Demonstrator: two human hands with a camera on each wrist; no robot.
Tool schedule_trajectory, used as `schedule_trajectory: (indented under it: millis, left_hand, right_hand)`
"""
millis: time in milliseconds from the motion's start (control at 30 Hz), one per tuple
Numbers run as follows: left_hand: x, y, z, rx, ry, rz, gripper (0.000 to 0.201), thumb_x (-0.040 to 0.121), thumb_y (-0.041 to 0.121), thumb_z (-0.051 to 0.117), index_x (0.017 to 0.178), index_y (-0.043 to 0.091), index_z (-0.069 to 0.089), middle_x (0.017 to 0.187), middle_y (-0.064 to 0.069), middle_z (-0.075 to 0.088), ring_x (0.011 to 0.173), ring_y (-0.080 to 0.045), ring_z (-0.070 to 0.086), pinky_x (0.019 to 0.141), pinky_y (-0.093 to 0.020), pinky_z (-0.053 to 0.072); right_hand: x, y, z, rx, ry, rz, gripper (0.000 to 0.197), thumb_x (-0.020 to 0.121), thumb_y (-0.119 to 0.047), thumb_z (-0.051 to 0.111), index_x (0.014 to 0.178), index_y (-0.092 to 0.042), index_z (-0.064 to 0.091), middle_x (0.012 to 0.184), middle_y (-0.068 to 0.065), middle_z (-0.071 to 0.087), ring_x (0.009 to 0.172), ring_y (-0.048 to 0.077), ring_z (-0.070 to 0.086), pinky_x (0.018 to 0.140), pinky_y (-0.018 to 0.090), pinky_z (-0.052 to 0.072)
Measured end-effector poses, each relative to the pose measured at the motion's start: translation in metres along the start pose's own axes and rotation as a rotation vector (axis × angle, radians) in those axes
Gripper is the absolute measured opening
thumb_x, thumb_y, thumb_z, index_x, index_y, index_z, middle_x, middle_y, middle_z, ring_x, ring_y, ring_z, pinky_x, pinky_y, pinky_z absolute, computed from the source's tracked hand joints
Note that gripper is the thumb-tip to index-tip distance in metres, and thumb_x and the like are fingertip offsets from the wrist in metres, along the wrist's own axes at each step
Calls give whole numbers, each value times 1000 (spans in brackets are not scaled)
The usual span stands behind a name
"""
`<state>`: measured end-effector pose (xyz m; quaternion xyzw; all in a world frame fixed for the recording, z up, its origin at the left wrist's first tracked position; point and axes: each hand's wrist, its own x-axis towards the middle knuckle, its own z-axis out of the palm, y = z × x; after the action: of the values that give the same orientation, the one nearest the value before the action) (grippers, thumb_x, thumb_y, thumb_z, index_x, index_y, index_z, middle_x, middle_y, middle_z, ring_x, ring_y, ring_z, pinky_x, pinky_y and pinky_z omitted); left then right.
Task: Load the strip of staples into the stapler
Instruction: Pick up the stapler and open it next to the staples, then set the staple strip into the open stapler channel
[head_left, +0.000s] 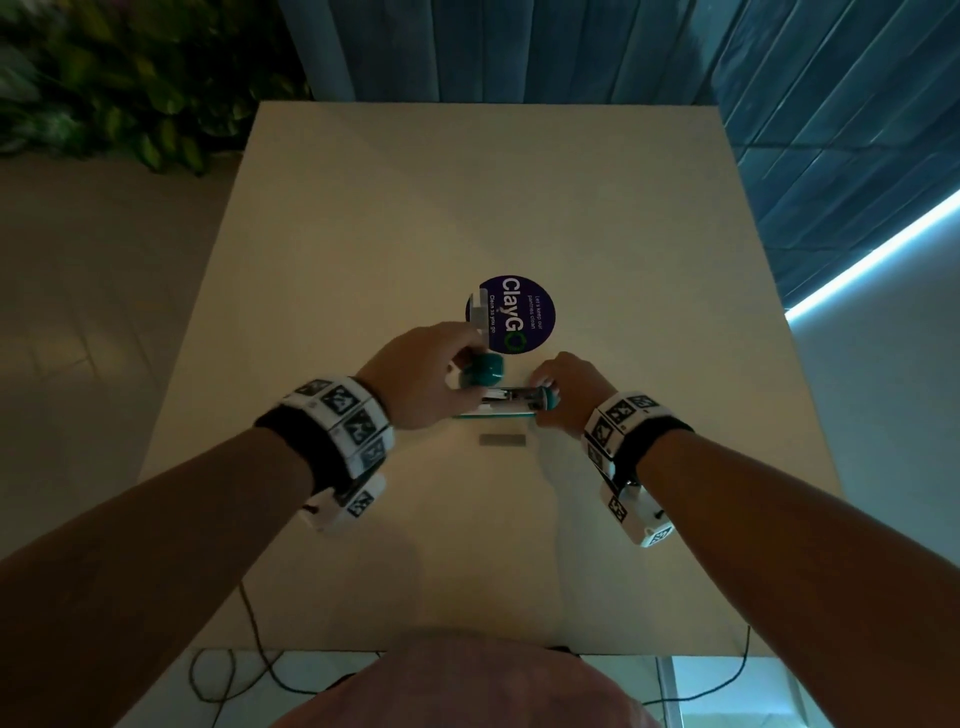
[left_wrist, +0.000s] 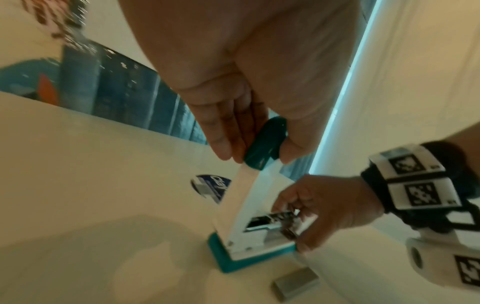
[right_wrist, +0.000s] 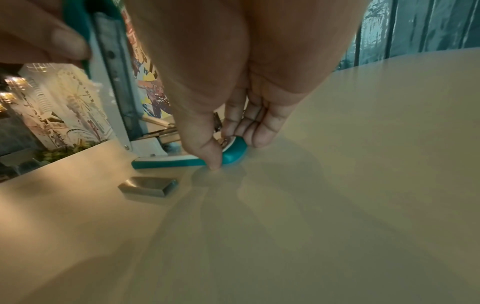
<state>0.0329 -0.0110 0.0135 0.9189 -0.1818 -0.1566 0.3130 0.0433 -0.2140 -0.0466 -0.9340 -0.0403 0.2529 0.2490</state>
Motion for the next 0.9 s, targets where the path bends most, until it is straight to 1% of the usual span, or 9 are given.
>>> schedule_trajectory:
  millis: [133, 300, 433, 567, 666, 733, 800, 866, 900]
  left_hand:
    - [-27, -25, -25, -18, 91, -51, 31, 67, 20, 75, 91, 18, 57, 92, -3, 66, 82, -19, 62, 80, -39, 56]
    - [-44, -67, -27, 42, 109, -155, 29, 64, 17, 77, 86, 19, 59, 84, -8, 66, 76, -27, 62, 74, -49, 54]
    - [-45, -92, -12, 77, 56, -233, 26, 69, 18, 75, 92, 16, 64, 87, -9, 65, 79, -29, 59, 76, -48, 52]
    - [-43, -106, -1, 115, 8, -272, 31, 74, 24, 72, 102, 13, 65, 87, -4, 57, 83, -27, 56, 76, -38, 46]
    - [-42, -108, 1, 117, 13, -262, 30, 74, 22, 72, 102, 13, 64, 92, -10, 61, 84, -29, 57, 75, -37, 45]
    - [-43, -108, 1, 112, 14, -258, 31, 74, 21, 72, 103, 12, 64, 94, -12, 62, 85, -30, 57, 77, -40, 47]
    - [-44, -107, 1, 116, 17, -259, 31, 74, 20, 72, 103, 12, 64, 95, -13, 63, 85, -30, 57, 77, -41, 47]
    - [-44, -107, 1, 114, 21, -266, 32, 74, 21, 72, 103, 12, 64, 96, -13, 63, 86, -30, 58, 77, -41, 47]
    - [-45, -107, 1, 117, 18, -269, 31, 74, 21, 72, 103, 13, 64, 97, -13, 63, 86, -31, 58, 77, -40, 47]
  right_hand:
    - [0, 0, 1, 26, 8, 2, 40, 66, -8, 76, 102, -10, 59, 114, 15, 54, 101, 29, 55, 93, 41, 49]
    - [0, 2, 2, 32, 4, -7, 41, 65, -8, 76, 102, -10, 58, 113, 15, 53, 101, 30, 55, 94, 44, 49]
    - [-1, 3, 2, 17, 8, -16, 39, 68, -8, 74, 104, -10, 57, 114, 16, 53, 102, 30, 56, 94, 44, 49]
    - [-2, 1, 2, -38, -5, -26, 37, 73, -8, 70, 108, -9, 56, 117, 17, 51, 105, 31, 53, 96, 43, 47]
    - [-13, -8, 2, -43, 82, -117, 44, 72, -10, 69, 112, -12, 49, 118, 10, 47, 107, 25, 46, 93, 37, 45]
    - [-26, -21, 7, -22, 129, -249, 37, 75, -15, 67, 107, -13, 49, 114, 7, 49, 102, 21, 45, 89, 35, 45]
    - [-37, -32, 19, -124, 31, -352, 34, 79, -23, 63, 109, -12, 51, 114, 8, 51, 104, 24, 46, 92, 39, 45]
    - [-40, -34, 34, -286, -97, -367, 38, 82, -26, 60, 115, -10, 51, 123, 10, 49, 114, 27, 44, 99, 42, 42]
    - [-41, -32, 39, -321, -126, -355, 38, 84, -25, 59, 117, -10, 50, 126, 10, 48, 118, 28, 43, 102, 42, 41]
